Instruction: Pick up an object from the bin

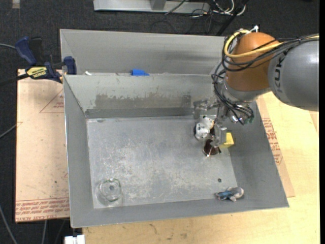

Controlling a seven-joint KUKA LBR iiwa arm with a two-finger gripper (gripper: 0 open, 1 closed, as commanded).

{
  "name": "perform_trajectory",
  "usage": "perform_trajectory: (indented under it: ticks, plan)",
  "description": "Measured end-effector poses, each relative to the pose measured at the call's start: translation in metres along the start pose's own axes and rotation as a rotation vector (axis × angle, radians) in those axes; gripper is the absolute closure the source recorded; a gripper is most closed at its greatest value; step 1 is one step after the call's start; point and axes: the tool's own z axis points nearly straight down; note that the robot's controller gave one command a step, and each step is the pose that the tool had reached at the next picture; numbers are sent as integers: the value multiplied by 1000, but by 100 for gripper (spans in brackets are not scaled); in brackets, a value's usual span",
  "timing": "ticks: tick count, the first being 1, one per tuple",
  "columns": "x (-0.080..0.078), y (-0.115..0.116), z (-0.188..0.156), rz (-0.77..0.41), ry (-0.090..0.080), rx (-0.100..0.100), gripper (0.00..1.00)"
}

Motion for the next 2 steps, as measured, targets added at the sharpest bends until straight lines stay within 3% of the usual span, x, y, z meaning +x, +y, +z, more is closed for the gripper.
perform_trajectory:
  ticks: [1,2]
  plan:
    - [3,-13,23,299,1,-1,0]
    - [-1,-15,33,-206,0,-1,100]
